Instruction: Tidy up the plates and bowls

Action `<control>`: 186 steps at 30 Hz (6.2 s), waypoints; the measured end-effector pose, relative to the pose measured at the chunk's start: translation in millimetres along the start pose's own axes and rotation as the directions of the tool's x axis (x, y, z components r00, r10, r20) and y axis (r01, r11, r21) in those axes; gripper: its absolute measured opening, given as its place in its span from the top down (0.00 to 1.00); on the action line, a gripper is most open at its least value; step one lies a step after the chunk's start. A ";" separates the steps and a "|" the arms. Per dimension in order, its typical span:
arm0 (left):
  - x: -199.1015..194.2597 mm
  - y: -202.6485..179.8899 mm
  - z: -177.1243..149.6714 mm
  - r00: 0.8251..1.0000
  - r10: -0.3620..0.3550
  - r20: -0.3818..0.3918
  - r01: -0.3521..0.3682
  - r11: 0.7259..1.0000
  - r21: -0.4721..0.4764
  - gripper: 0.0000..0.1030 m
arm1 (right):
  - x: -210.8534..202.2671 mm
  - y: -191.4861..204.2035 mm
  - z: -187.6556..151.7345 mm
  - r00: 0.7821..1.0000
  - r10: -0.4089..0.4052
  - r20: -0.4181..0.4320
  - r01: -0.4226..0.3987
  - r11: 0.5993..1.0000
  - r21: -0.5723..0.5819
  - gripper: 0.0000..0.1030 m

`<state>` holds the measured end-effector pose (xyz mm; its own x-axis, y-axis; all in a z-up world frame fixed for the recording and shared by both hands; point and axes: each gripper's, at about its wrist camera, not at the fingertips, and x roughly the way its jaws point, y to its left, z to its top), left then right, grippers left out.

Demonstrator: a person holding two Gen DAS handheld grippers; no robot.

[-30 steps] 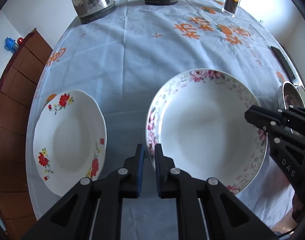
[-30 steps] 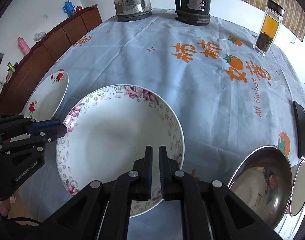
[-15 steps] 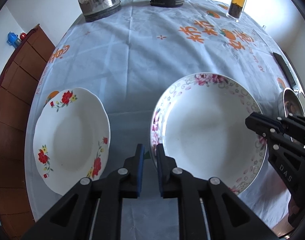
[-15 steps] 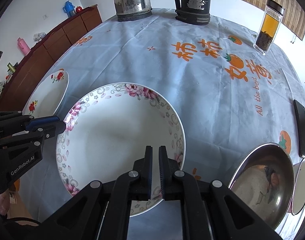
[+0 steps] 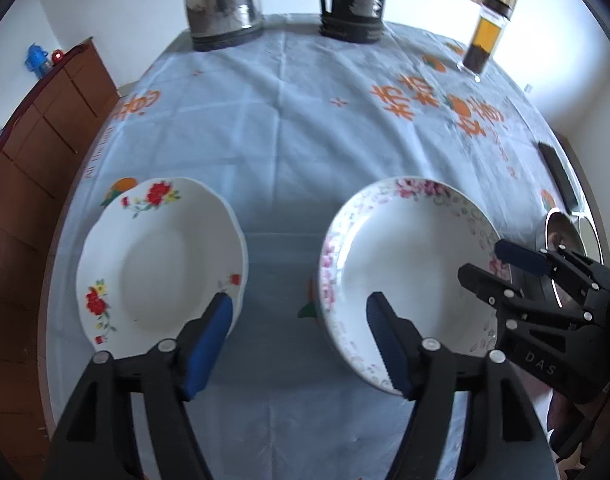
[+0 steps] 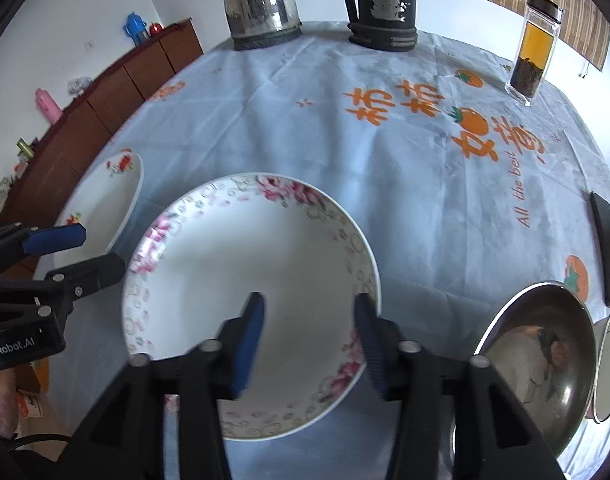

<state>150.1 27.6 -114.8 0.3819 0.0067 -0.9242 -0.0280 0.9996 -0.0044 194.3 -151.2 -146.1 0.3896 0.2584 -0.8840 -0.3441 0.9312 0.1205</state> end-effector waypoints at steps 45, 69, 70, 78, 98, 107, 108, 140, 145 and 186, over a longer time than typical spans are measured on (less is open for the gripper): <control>28.5 192.0 -16.0 0.995 0.067 -0.078 -0.089 0.939 -0.333 0.52 | 60.0 149.7 80.6 0.993 0.105 -0.052 -0.114 0.973 -0.202 0.52; 43.1 194.2 -14.2 0.991 0.059 -0.117 -0.094 0.942 -0.322 0.83 | 86.2 173.3 75.0 0.988 0.095 -0.121 -0.122 0.964 -0.237 0.78; 42.9 193.8 -14.1 0.991 0.062 -0.117 -0.096 0.943 -0.320 0.83 | 85.9 173.1 74.3 0.988 0.098 -0.121 -0.124 0.964 -0.233 0.78; 41.5 191.1 -14.9 0.991 0.072 -0.114 -0.104 0.944 -0.314 0.84 | 85.6 169.7 73.1 0.985 0.113 -0.127 -0.139 0.966 -0.216 0.79; 18.0 186.0 -21.3 0.990 0.078 -0.119 -0.114 0.936 -0.333 0.85 | 60.0 171.2 67.6 0.986 0.126 -0.110 -0.147 0.968 -0.202 0.81; 7.3 181.6 -27.2 0.991 0.085 -0.105 -0.116 0.937 -0.331 0.85 | 49.9 172.1 63.2 0.987 0.124 -0.098 -0.143 0.966 -0.215 0.81; 5.9 181.1 -28.0 0.991 0.085 -0.104 -0.116 0.937 -0.331 0.85 | 48.7 172.1 62.6 0.988 0.124 -0.096 -0.142 0.966 -0.216 0.81; -12.4 138.3 -28.1 0.995 0.070 -0.075 -0.088 0.953 -0.290 0.85 | 16.9 137.7 39.0 0.993 0.100 -0.057 -0.108 0.978 -0.178 0.81; -13.6 128.2 -25.8 0.995 0.064 -0.074 -0.082 0.957 -0.278 0.85 | 12.0 128.7 36.6 0.994 0.094 -0.049 -0.101 0.981 -0.165 0.81; -9.6 41.1 -2.1 0.997 0.013 -0.075 -0.022 0.992 -0.126 0.85 | -16.1 41.6 16.9 1.000 0.025 -0.009 -0.026 0.999 -0.023 0.81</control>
<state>143.4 68.6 -106.9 0.3109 0.0171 -0.9503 -0.1528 0.9877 -0.0322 188.1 -112.4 -119.2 0.3733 0.2797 -0.8845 -0.3739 0.9179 0.1325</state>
